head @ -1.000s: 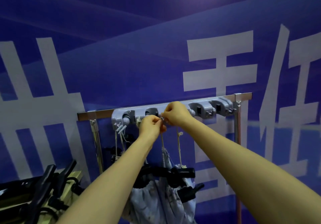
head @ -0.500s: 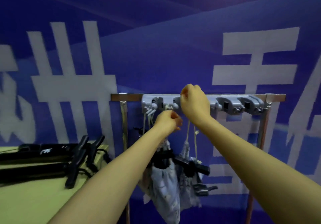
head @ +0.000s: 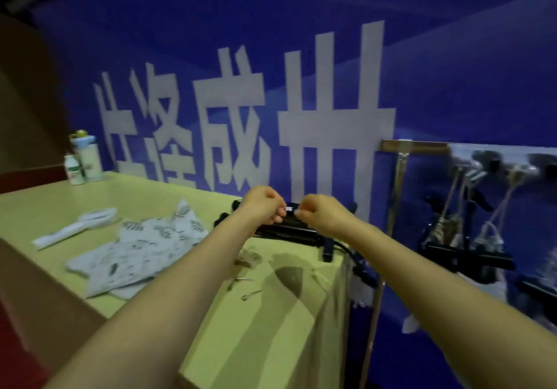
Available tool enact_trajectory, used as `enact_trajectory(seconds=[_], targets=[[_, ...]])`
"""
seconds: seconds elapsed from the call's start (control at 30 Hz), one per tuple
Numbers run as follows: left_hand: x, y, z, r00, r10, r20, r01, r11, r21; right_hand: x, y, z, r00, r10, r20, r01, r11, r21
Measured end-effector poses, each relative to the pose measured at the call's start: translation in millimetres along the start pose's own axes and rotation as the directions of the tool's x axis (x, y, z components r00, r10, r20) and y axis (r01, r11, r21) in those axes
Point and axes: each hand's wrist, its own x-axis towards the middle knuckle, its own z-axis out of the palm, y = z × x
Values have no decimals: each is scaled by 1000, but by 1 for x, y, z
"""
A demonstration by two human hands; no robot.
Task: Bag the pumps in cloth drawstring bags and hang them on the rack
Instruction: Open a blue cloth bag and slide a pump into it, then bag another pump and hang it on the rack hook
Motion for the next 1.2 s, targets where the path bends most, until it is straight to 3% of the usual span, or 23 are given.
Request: enact_trajectory(seconds=[0.23,0.43,0.7,0.83,0.97,1.07,1.13,1.2], targets=[[-23,-100,-74,982,-109,-156,146,957,253,-4,-39,88,881,-159,446,200,979,-46],[-22,-120,-82,974,-127,-187,168,961,218,-6,-48,107,828,-216,517,225,973,46],[-29,-119,-78,975,-117,-189,155,968,195,-15,-57,118,841,-227,491,217,973,79],[-29,-119,-71,980,-80,-182,134,942,309,-16,-57,121,861,-213,461,216,975,47],[-23,-115,-48,966,72,-250,83,827,557,-9,-53,113,938,-131,321,61,974,218],[-12,-110,-33,958,181,-222,46,668,743,2,-53,104,968,-55,244,-44,924,380],[-7,-108,-32,973,147,-180,66,566,822,9,-54,102,981,19,193,-108,881,461],[-2,-104,-38,979,67,-195,123,564,816,16,-56,97,982,103,160,-176,806,566]])
